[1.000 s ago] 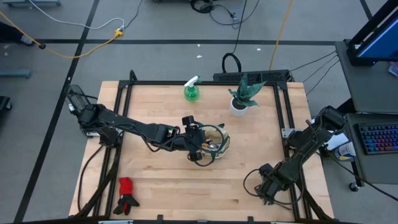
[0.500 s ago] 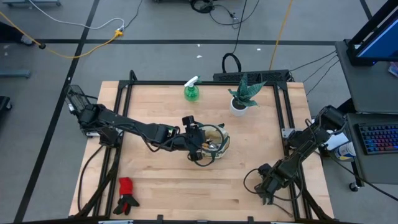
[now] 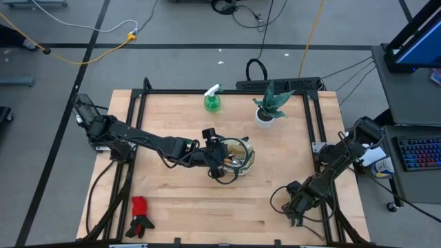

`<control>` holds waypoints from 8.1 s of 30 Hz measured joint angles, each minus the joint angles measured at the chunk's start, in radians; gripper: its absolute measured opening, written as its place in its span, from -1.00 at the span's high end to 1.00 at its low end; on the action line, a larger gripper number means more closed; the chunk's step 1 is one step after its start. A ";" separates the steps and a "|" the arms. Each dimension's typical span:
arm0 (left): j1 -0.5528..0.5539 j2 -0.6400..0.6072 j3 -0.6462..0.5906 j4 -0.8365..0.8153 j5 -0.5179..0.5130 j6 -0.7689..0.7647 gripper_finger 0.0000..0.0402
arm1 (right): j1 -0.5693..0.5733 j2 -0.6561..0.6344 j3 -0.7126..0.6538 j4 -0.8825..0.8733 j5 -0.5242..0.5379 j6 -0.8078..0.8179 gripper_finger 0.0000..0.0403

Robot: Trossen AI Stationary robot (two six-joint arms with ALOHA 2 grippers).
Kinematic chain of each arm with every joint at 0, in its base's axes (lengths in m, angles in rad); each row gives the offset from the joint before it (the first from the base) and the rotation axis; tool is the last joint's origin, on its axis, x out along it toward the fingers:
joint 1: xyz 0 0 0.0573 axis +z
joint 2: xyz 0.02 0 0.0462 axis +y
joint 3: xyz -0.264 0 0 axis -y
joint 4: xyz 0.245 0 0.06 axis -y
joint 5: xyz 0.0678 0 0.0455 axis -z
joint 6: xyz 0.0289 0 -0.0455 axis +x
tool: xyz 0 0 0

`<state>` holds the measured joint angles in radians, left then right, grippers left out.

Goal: Pick & Place Garden tools in Gardening bag
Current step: Put the green shear scissor into the gardening bag

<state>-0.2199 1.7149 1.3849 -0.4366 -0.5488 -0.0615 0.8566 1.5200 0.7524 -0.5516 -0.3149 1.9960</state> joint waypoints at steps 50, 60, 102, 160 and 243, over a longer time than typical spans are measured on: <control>0.004 0.000 0.000 0.000 0.000 0.007 0.22 | -0.008 -0.134 -0.033 -0.093 0.225 -0.181 0.72; 0.004 0.000 0.000 0.000 0.000 0.007 0.22 | -0.036 -0.200 -0.033 -0.179 0.250 -0.218 0.73; 0.003 0.000 0.000 -0.007 0.000 0.001 0.22 | -0.345 -0.453 -0.030 -0.225 0.664 -1.032 0.70; 0.003 0.000 0.000 -0.022 -0.001 0.006 0.22 | -0.582 -0.542 -0.014 0.264 0.764 -1.759 0.71; 0.080 -0.101 0.000 0.336 0.028 0.139 0.39 | -0.719 -0.282 -0.009 1.213 0.771 -2.187 0.71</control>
<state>-0.1400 1.6138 1.3846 -0.1006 -0.5209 0.0780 0.1375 1.2385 0.7433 0.6613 0.4560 -0.1910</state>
